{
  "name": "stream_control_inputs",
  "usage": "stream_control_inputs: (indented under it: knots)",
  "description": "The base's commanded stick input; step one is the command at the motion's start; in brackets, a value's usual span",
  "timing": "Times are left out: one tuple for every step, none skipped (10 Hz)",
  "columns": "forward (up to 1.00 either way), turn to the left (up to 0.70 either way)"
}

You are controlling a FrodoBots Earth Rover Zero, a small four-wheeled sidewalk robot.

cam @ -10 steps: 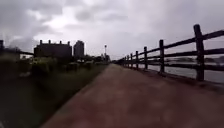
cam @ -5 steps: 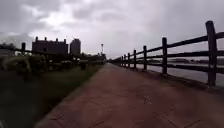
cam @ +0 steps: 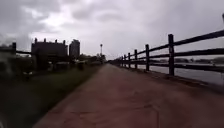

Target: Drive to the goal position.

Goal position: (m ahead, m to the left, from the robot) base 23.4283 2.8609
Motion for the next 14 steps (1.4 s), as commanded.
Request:
stream_control_inputs:
  knots:
    - [1.0, 0.0]
    - [1.0, 0.0]
    - [1.0, 0.0]
    - [1.0, 0.0]
    - [1.0, 0.0]
    - [1.0, 0.0]
    - [1.0, 0.0]
    - [1.0, 0.0]
    - [1.0, 0.0]
    - [1.0, 0.0]
    - [1.0, 0.0]
    - [1.0, 0.0]
    - [1.0, 0.0]
    - [1.0, 0.0]
